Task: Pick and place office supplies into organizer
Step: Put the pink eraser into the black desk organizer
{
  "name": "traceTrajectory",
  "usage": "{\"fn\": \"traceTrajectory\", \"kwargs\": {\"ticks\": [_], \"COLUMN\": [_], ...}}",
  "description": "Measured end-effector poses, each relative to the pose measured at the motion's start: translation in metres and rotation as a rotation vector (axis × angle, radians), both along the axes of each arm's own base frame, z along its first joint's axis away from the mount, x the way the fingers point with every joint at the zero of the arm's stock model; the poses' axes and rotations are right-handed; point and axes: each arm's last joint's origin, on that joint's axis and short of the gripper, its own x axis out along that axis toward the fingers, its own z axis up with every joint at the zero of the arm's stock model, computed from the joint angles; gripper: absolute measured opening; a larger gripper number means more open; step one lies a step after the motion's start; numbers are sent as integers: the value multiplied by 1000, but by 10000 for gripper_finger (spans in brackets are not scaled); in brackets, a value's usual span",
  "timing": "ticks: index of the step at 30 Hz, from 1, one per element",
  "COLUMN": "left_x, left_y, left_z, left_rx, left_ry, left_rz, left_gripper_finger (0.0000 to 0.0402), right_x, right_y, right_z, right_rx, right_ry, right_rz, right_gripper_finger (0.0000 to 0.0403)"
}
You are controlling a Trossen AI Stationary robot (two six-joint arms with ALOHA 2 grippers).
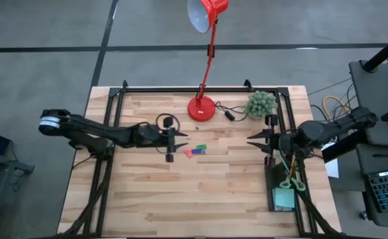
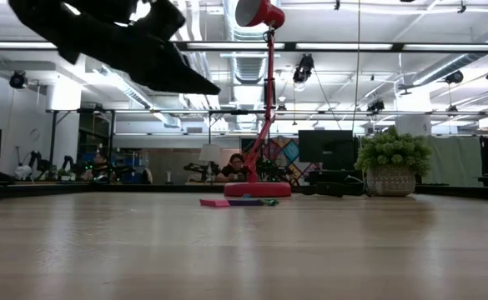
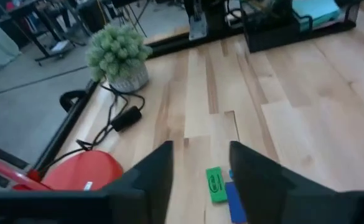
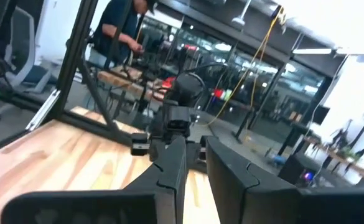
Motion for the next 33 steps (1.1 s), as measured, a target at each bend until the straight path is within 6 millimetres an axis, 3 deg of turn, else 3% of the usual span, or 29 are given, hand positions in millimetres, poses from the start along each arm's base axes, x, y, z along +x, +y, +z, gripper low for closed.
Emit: {"fn": "traceTrajectory", "kwargs": {"ticks": [5, 10, 15, 23, 33], "left_x": [18, 25, 33, 57, 84], "left_y": [0, -2, -3, -5, 1], "left_z": [-7, -27, -32, -29, -50], "left_rx": [23, 49, 48, 183, 219], "left_ry": [95, 387, 611, 716, 872], "left_rz": [-10, -87, -137, -291, -350], "left_gripper_finger": [190, 196, 196, 196, 196], "right_x": [-2, -2, -2, -2, -1], "right_y": [-1, -3, -3, -3, -2], "right_z": [3, 1, 2, -1, -5], "right_rx": [-9, -40, -50, -67, -74], "right_ry": [-15, -1, -2, 18, 57], "right_rz": [-22, -69, -70, -70, -69], "right_gripper_finger": [54, 54, 54, 54, 54]}}
